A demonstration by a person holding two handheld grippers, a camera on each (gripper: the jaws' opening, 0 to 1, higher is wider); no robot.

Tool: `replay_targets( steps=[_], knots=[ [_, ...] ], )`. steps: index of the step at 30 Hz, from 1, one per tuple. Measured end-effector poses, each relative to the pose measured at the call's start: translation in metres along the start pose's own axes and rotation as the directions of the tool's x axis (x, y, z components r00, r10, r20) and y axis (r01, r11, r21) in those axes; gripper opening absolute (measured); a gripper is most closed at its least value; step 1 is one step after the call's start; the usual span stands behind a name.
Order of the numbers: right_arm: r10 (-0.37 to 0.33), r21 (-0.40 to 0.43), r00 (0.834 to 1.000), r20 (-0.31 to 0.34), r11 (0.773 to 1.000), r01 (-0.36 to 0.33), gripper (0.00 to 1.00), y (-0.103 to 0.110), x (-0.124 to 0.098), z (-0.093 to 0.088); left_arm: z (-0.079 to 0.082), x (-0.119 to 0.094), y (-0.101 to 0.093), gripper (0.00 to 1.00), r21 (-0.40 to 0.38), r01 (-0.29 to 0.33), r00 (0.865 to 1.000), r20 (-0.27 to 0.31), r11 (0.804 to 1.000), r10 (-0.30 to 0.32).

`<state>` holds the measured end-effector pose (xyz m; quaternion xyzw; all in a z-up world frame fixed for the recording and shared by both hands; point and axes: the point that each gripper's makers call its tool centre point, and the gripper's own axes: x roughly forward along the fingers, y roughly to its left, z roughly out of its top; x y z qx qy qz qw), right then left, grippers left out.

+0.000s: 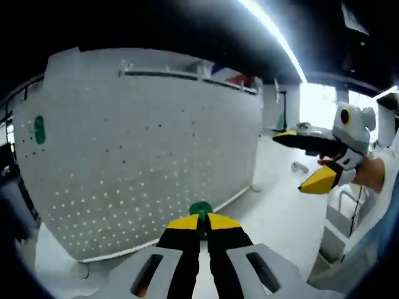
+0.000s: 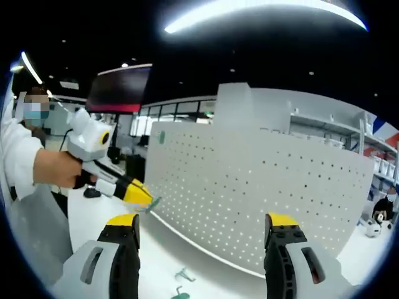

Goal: Insert the hook assembly into the mounting plate slot until the hook locks in place.

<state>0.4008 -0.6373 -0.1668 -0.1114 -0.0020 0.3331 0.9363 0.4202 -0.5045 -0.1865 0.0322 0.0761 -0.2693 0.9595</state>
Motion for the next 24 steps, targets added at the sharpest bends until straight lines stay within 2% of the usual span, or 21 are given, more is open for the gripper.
replay_targets(
  steps=[1,2,3,5,7,8,10,13,16,17,19,21,22,23,24],
  knots=[
    [0.001,-0.010,1.000,0.003,1.000,-0.001,0.83,0.001,0.000,0.002,0.003,-0.002,0.000,0.03,0.002,-0.003,1.000,0.015,1.000,0.002],
    [0.003,-0.016,1.000,0.006,1.000,-0.003,0.83,0.003,0.000,0.003,0.014,-0.008,0.002,0.03,0.006,-0.016,0.997,0.072,1.000,0.015],
    [0.004,-0.022,1.000,0.013,1.000,-0.003,0.83,0.005,0.000,0.006,0.019,-0.012,0.004,0.03,0.010,-0.035,0.995,0.099,0.999,0.034],
    [0.005,-0.022,1.000,0.021,1.000,-0.005,0.83,0.008,-0.001,0.008,0.033,-0.022,0.013,0.03,0.015,-0.096,0.981,0.168,0.995,0.093],
    [0.009,-0.013,1.000,0.024,1.000,-0.009,0.83,0.010,0.000,0.007,0.049,-0.031,0.021,0.03,0.006,-0.151,0.959,0.243,0.989,0.145],
    [0.012,-0.012,1.000,0.022,1.000,-0.012,0.83,0.011,0.000,0.006,0.054,-0.035,0.025,0.03,-0.003,-0.172,0.951,0.261,0.985,0.167],
    [0.017,-0.011,1.000,0.017,1.000,-0.017,0.83,0.013,0.000,0.004,0.071,-0.044,0.038,0.03,-0.008,-0.226,0.921,0.325,0.974,0.216],
    [0.015,0.004,1.000,0.013,1.000,-0.015,0.83,0.011,0.000,0.000,0.088,-0.051,0.057,0.03,-0.007,-0.295,0.887,0.369,0.956,0.276],
    [0.012,0.025,1.000,0.010,1.000,-0.012,0.83,0.009,-0.001,-0.004,0.101,-0.051,0.075,0.03,-0.016,-0.339,0.861,0.397,0.941,0.317],
    [0.011,0.031,1.000,0.005,0.999,-0.011,0.83,0.008,-0.001,-0.006,0.107,-0.051,0.083,0.03,-0.018,-0.363,0.845,0.415,0.931,0.338],
    [0.009,0.037,1.000,-0.001,0.999,-0.009,0.83,0.008,-0.002,-0.010,0.114,-0.050,0.091,0.03,-0.024,-0.385,0.824,0.440,0.922,0.356],
    [0.007,0.039,1.000,-0.010,0.999,-0.007,0.83,0.007,-0.003,-0.013,0.121,-0.049,0.105,0.03,-0.019,-0.436,0.794,0.463,0.900,0.394],
    [0.005,0.041,1.000,-0.012,0.999,-0.005,0.83,0.006,-0.004,-0.014,0.123,-0.047,0.110,0.03,-0.022,-0.444,0.784,0.475,0.896,0.400],
    [0.004,0.042,1.000,-0.016,0.999,-0.003,0.83,0.006,-0.004,-0.015,0.124,-0.044,0.113,0.03,-0.020,-0.450,0.780,0.478,0.893,0.404],
    [0.002,0.043,1.000,-0.021,0.999,-0.001,0.83,0.005,-0.004,-0.017,0.126,-0.041,0.120,0.03,-0.032,-0.466,0.765,0.488,0.884,0.420]
  ],
)
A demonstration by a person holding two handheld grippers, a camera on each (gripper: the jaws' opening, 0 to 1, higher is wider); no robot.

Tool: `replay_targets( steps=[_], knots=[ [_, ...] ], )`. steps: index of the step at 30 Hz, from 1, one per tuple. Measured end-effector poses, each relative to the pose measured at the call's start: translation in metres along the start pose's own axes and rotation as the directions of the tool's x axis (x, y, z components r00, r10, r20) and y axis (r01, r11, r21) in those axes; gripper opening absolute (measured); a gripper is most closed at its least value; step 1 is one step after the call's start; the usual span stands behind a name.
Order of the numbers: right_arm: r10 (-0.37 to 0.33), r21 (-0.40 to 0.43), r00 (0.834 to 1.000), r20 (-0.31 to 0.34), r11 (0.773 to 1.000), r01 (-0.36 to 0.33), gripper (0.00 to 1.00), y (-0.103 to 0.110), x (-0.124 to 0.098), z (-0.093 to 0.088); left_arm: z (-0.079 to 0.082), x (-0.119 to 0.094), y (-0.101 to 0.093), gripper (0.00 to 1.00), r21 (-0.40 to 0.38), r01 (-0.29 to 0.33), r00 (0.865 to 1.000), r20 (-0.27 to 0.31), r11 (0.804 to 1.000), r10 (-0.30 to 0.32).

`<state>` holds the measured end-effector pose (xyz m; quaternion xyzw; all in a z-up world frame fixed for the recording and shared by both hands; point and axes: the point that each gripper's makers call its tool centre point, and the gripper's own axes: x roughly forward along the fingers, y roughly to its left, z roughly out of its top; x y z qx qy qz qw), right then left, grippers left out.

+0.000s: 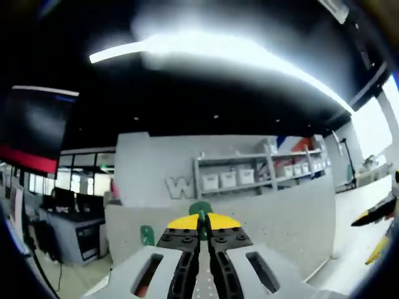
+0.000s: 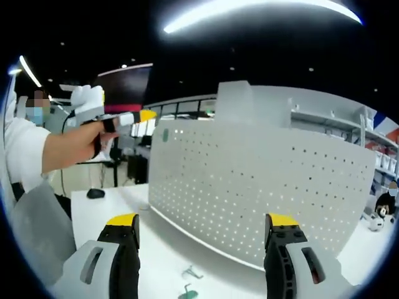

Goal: Insert the hook assembly into the mounting plate slot until the hook locks in place.

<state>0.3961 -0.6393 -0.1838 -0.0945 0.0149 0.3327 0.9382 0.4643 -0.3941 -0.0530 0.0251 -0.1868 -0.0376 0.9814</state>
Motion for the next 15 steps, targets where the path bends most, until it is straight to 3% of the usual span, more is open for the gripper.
replay_targets(
  steps=[3,9,13,15],
  knots=[
    [-0.005,0.000,1.000,-0.009,1.000,0.005,0.83,-0.002,0.000,-0.002,-0.001,0.013,0.006,0.03,0.008,-0.034,0.999,0.028,0.999,0.034],
    [-0.017,-0.005,1.000,-0.022,1.000,0.017,0.83,-0.004,0.000,-0.004,-0.029,0.034,0.018,0.03,0.068,-0.080,0.996,-0.018,0.994,0.082],
    [-0.027,-0.010,0.999,-0.032,1.000,0.026,0.83,-0.007,-0.001,-0.005,-0.042,0.046,0.021,0.02,0.143,-0.060,0.997,-0.038,0.988,0.066],
    [-0.034,-0.009,0.999,-0.034,0.999,0.034,0.83,-0.009,-0.001,-0.006,-0.045,0.050,0.023,0.02,0.138,-0.063,0.997,-0.038,0.988,0.069]
  ],
)
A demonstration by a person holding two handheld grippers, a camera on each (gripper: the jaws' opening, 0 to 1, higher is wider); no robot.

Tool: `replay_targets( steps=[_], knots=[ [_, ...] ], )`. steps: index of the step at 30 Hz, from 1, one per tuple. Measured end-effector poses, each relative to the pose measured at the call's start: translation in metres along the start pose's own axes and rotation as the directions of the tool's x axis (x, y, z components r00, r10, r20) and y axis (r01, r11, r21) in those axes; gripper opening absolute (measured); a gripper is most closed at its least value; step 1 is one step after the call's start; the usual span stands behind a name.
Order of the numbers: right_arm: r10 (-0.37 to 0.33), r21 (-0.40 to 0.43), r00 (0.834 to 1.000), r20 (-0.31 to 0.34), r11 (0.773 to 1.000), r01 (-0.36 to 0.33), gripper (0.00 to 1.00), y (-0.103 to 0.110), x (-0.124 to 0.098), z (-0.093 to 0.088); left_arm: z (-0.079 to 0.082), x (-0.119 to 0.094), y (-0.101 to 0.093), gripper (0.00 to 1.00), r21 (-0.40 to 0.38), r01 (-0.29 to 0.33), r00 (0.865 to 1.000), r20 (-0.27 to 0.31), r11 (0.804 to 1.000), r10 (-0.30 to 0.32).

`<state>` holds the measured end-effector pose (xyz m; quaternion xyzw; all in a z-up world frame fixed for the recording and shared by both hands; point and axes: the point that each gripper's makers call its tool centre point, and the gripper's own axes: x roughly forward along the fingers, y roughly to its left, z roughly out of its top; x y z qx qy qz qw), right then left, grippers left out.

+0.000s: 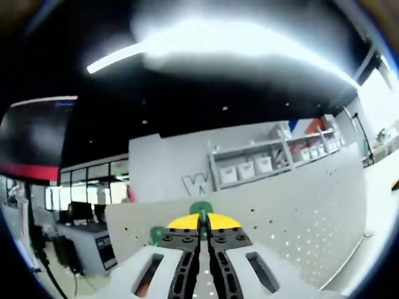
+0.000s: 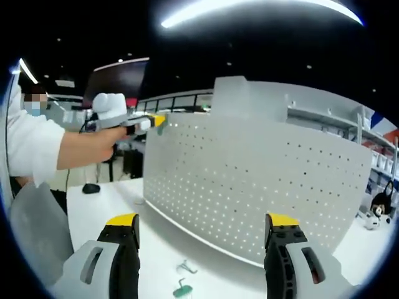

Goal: Insert the hook assembly into the mounting plate slot until the hook locks in place.

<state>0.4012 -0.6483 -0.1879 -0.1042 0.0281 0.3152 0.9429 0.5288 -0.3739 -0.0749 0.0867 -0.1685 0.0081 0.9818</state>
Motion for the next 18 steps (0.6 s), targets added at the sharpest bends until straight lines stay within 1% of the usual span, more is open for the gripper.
replay_targets(
  steps=[4,5,7,10,12,18],
  knots=[
    [-0.013,-0.001,1.000,-0.012,1.000,0.013,0.83,-0.003,-0.001,-0.002,-0.002,0.003,0.008,0.02,0.007,-0.017,1.000,0.001,1.000,0.017],
    [-0.016,-0.002,1.000,-0.016,1.000,0.016,0.83,-0.004,-0.001,-0.003,-0.001,0.001,0.010,0.02,0.003,-0.029,1.000,0.003,1.000,0.029],
    [-0.019,-0.006,1.000,-0.023,1.000,0.019,0.83,-0.005,-0.002,-0.004,-0.002,0.003,0.011,0.02,-0.011,-0.024,1.000,0.005,1.000,0.025],
    [-0.023,-0.008,0.999,-0.032,1.000,0.023,0.83,-0.005,-0.001,-0.006,-0.003,0.005,0.007,0.02,0.003,-0.016,1.000,0.008,1.000,0.016],
    [-0.024,-0.009,0.999,-0.034,1.000,0.024,0.83,-0.005,0.000,-0.006,-0.003,0.007,0.007,0.02,-0.003,-0.013,1.000,0.013,1.000,0.013],
    [-0.026,-0.017,0.999,-0.044,1.000,0.025,0.83,-0.004,0.000,-0.007,-0.012,0.010,0.004,0.02,0.000,-0.013,1.000,-0.005,1.000,0.013]
  ],
)
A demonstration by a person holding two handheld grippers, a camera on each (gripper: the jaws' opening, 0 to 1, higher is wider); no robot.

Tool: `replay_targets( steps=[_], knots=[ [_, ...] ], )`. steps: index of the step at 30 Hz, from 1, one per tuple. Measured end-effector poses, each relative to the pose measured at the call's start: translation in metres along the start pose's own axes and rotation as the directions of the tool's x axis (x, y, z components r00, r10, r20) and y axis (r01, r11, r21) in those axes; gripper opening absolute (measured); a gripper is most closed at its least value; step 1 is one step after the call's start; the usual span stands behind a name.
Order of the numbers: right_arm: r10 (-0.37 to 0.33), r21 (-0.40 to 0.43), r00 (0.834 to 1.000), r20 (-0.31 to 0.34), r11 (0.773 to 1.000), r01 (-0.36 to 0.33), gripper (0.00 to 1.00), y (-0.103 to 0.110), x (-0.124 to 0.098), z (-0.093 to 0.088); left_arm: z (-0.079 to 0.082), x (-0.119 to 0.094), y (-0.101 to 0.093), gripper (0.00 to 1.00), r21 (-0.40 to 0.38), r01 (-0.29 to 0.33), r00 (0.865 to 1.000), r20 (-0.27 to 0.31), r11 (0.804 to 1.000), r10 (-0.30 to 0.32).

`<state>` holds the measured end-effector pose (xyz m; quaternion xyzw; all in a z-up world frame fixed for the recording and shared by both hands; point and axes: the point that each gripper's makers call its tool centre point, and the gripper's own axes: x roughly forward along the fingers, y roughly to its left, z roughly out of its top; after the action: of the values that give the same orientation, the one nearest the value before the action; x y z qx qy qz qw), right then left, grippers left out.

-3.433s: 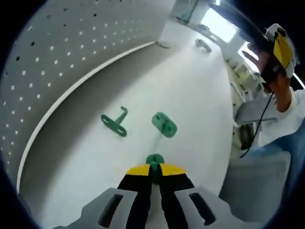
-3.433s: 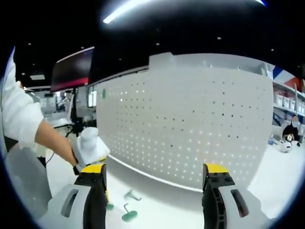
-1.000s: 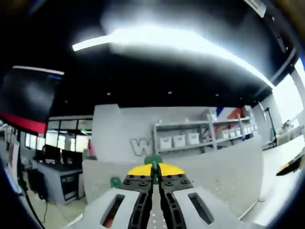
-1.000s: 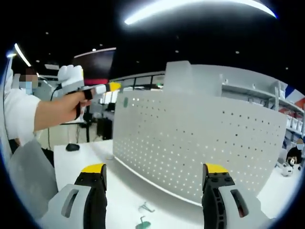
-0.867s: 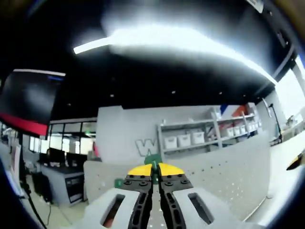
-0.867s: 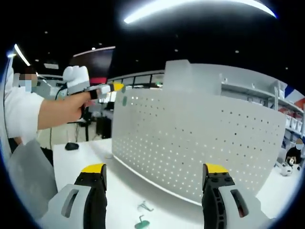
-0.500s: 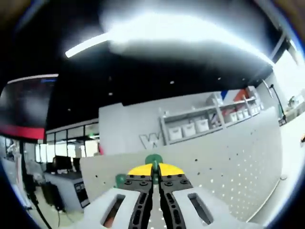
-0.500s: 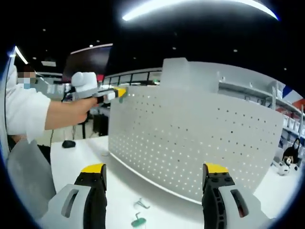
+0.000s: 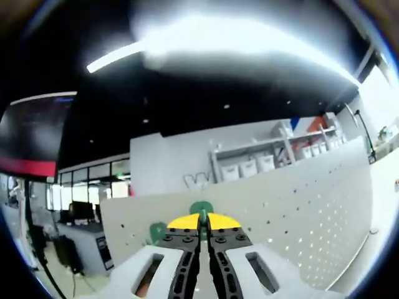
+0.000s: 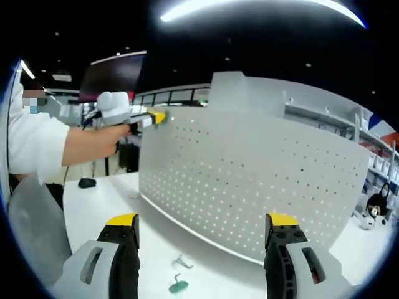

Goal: Insert the hook assembly into the mounting plate slot until the hook locks in place.

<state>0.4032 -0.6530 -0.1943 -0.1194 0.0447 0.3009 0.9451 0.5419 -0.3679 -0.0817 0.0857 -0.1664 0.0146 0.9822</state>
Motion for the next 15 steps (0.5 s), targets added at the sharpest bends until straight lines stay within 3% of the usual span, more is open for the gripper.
replay_targets(
  steps=[15],
  knots=[
    [0.004,-0.010,1.000,-0.020,1.000,-0.004,0.83,0.0018,0.0019,-0.0026,-0.0079,-0.0017,0.0032,0.02,-0.001,-0.010,1.000,-0.009,1.000,0.010]
  ],
)
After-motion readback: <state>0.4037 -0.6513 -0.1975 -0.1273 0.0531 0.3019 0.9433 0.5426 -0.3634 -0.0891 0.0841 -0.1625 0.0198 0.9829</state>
